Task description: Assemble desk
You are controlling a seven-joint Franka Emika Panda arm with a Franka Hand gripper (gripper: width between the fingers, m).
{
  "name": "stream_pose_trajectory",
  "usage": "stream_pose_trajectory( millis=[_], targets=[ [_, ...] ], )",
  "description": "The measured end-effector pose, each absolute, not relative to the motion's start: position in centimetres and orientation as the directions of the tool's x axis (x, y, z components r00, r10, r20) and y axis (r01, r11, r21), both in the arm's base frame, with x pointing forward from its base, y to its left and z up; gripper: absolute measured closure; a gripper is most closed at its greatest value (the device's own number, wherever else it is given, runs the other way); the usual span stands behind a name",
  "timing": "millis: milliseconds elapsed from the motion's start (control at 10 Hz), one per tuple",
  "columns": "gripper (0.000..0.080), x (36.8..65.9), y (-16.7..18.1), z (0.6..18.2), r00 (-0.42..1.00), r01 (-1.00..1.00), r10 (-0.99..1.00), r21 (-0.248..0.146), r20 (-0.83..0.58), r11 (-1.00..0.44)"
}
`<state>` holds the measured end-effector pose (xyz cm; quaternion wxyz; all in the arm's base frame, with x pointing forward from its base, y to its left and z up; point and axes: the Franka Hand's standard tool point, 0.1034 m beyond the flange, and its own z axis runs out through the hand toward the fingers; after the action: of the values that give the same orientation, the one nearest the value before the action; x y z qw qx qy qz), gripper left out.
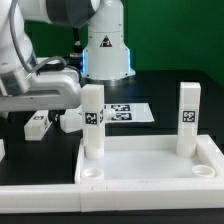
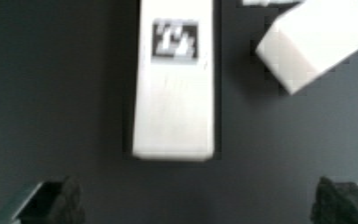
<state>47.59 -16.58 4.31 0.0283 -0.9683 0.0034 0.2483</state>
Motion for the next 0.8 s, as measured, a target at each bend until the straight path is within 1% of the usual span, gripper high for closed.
stream_pose_trajectory(
  millis=[100,200,400,500,600,700,800],
  targets=[
    [0.0151,47.0,-16.3,4.5,0.862,-0.025,0.010,-0.061,-0.506,-0.998],
    [0.0151,46.5,-16.0,4.4,0.826,-0.029,0.018,-0.074,-0.564,-0.997],
    [0.0151,45.7,-15.7,4.0,0.727,-0.049,0.028,-0.093,-0.687,-0.994],
    [0.0151,45.1,-15.9,4.0,0.650,-0.052,0.042,-0.099,-0.759,-0.994],
    [0.0151,45.5,-16.2,3.6,0.603,-0.060,0.046,-0.103,-0.797,-0.993],
    [0.0151,46.4,-16.5,3.4,0.604,-0.046,0.072,-0.124,-0.794,-0.991],
    [0.0151,46.1,-16.2,3.4,0.592,-0.044,0.076,-0.127,-0.802,-0.991]
  ],
)
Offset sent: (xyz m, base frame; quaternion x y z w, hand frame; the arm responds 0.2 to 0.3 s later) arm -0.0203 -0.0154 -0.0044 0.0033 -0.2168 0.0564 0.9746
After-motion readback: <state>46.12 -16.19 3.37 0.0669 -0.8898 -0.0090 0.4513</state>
